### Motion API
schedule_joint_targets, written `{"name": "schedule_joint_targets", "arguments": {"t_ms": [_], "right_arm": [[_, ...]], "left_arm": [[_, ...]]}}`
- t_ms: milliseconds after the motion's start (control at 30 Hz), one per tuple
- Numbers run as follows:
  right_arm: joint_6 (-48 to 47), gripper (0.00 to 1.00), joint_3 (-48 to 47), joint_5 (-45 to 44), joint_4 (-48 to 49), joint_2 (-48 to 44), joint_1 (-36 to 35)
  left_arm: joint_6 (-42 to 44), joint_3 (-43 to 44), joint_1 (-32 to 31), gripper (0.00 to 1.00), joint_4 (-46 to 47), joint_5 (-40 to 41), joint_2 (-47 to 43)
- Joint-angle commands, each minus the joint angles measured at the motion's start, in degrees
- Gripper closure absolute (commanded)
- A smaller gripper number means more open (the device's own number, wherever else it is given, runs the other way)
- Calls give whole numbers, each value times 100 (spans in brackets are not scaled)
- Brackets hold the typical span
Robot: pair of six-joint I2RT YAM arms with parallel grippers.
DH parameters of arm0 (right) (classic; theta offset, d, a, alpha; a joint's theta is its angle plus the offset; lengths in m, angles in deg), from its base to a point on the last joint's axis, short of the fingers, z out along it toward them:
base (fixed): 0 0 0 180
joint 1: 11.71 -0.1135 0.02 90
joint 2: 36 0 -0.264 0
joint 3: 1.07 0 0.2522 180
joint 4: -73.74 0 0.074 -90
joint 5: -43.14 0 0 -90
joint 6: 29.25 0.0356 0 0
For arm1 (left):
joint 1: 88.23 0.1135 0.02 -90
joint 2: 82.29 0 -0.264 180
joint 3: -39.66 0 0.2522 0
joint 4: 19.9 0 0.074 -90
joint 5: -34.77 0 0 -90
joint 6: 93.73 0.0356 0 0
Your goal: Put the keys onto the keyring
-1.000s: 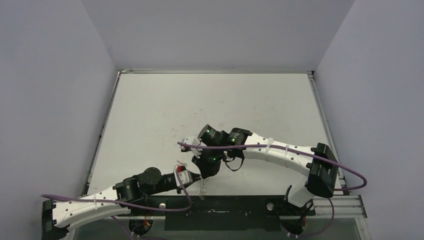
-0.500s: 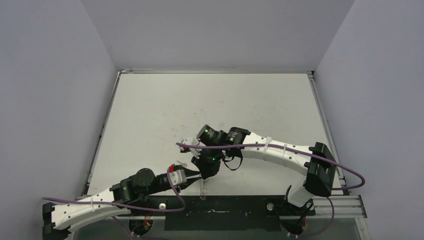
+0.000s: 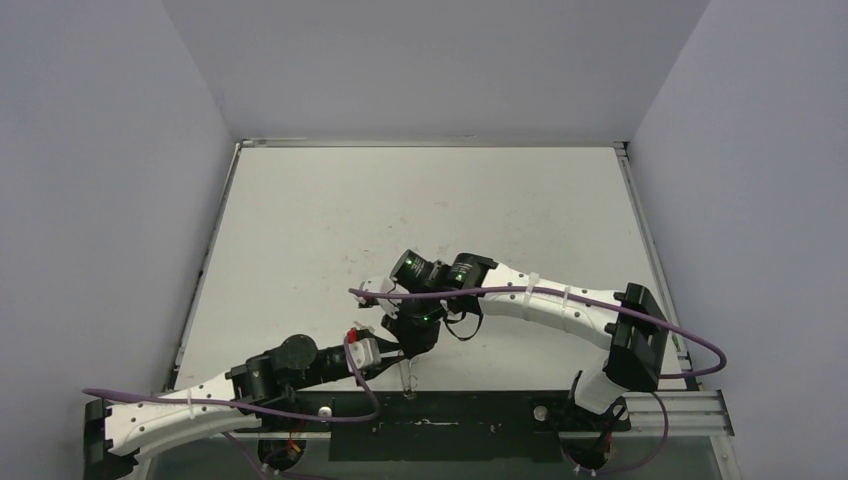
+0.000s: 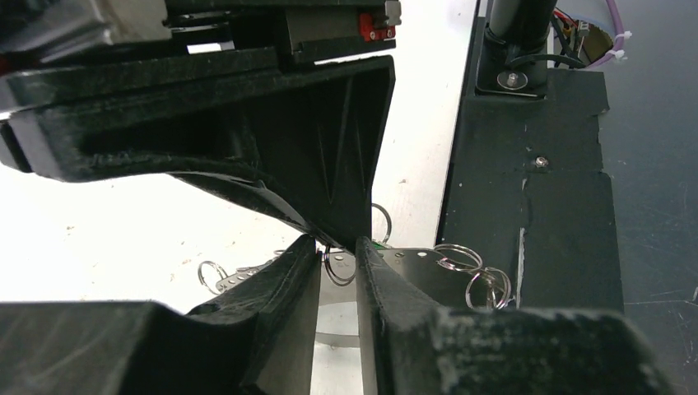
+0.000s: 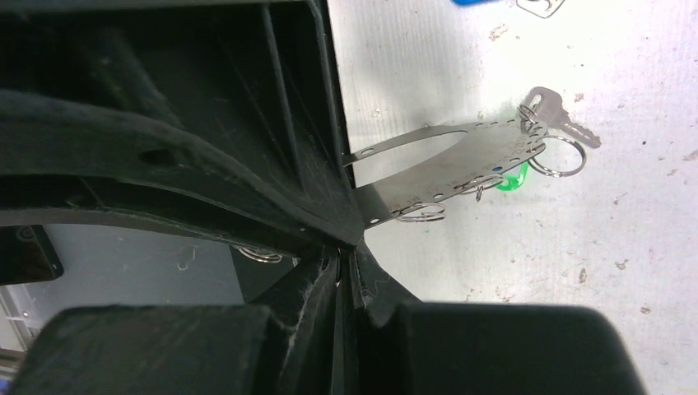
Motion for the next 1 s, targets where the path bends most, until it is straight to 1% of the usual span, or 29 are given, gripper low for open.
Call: {"name": "schedule_joint_targets", "arguments": {"t_ms": [0,67,200,267,333,433,500,700,767,867,967], "right_arm": [[-327,100,-372,-305,-288,132,-130],[-441,100,-504,-366,-497,188,-182],[-568,100,-790,-492,-853,283,-318],[-609,100,-897,-533,-971,325,-396],[-643,100,-997,-602,-1077,382,-476],[-652,100,-1104,-673,-1165,441,-531],[-657,100,-1144,-693,-1179,450,-549],[-679,100,-1243,-719,-1219,429,-567],[-679,100,-1256,-711,-1224,417,-566],[-687,100,-1265,-673,-1211,397,-569],[-703,100,-1257,-605,-1176,402,-579]], "left_arm": [[-26,291,-18,78,-11,8,26],[-26,290,-16,78,-39,14,-14],[-26,261,-17,87,-17,-7,-52],[-26,247,-18,89,20,-18,-33],[-25,253,-16,89,-1,-19,1],[-22,272,-18,84,-76,-10,46],[-28,265,-18,83,-88,-9,48],[-20,205,-18,83,-80,-14,40],[-23,188,-18,84,-60,-18,31],[-28,139,-17,87,48,-26,47],[-52,94,-18,87,208,-35,119]]}}
